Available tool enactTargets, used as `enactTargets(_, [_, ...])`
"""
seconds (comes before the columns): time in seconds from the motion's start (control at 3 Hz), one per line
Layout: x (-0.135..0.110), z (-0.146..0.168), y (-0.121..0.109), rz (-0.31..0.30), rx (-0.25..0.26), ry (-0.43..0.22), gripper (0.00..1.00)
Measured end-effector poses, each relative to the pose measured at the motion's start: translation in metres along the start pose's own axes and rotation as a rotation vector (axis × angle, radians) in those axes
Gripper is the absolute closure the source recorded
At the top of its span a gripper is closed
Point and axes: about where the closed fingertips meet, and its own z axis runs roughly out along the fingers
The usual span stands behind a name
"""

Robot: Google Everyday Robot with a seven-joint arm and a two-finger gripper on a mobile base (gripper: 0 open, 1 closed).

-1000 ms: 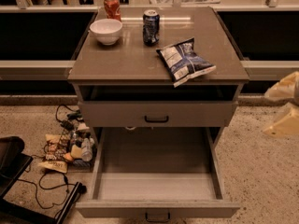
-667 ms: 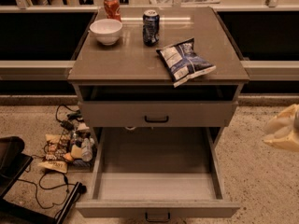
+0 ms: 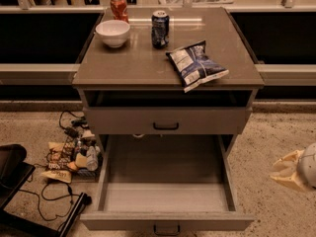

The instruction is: Close middle drawer

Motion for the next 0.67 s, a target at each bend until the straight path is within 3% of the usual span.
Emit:
enactTargets(0.33, [0.001,0.004,0.003,0.003,-0.005,-0.004,1.0])
enactTargets(0.67, [0.013,0.042,0.025,0.033,-0.049,-0.042,1.0])
